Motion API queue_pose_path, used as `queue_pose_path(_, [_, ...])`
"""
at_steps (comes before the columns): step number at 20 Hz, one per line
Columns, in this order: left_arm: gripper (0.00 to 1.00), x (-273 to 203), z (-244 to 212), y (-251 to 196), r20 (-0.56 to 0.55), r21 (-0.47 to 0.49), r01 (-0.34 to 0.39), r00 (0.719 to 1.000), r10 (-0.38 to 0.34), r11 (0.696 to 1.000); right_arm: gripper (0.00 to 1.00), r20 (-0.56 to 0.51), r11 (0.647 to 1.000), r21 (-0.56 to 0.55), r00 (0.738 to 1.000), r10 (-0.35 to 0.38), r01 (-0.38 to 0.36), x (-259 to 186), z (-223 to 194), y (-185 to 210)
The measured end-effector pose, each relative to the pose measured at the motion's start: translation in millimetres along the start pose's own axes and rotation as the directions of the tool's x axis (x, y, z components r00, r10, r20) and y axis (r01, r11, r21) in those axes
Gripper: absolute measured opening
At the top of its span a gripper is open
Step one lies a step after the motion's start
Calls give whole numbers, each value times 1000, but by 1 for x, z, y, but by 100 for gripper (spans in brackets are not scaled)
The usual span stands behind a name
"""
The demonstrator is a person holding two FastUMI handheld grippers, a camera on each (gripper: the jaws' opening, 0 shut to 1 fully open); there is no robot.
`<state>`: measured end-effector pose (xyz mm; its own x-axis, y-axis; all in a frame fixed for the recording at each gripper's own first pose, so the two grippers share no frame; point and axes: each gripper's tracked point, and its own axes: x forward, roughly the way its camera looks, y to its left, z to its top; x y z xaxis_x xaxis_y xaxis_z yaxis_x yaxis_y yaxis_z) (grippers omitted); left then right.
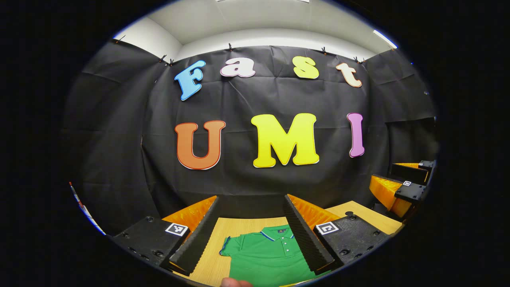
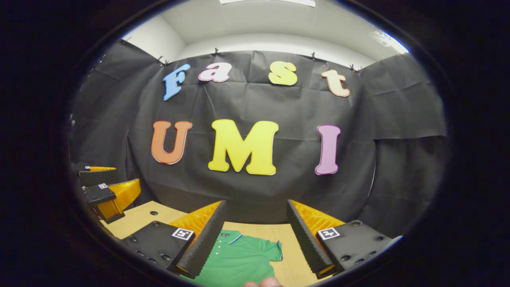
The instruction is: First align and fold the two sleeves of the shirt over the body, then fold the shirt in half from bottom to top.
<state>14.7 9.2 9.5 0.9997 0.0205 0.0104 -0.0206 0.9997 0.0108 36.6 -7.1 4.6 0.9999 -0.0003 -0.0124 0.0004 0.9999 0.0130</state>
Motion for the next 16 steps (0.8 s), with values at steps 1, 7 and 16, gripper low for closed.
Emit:
queue_pose_path(1, [100,1,0,0,2,-1,-1,1000,1,1000,96,-2,1000,-4,1000,-1,1,2,-1,-1])
queue_pose_path(7, [100,6,-5,-4,-14,-16,5,1000,-5,1000,96,-47,1000,-14,999,-15,14,7,-12,-10])
queue_pose_path(16, [100,13,-13,-9,-33,-14,7,999,-8,1000,95,-72,1000,-20,997,15,-17,18,-24,-18])
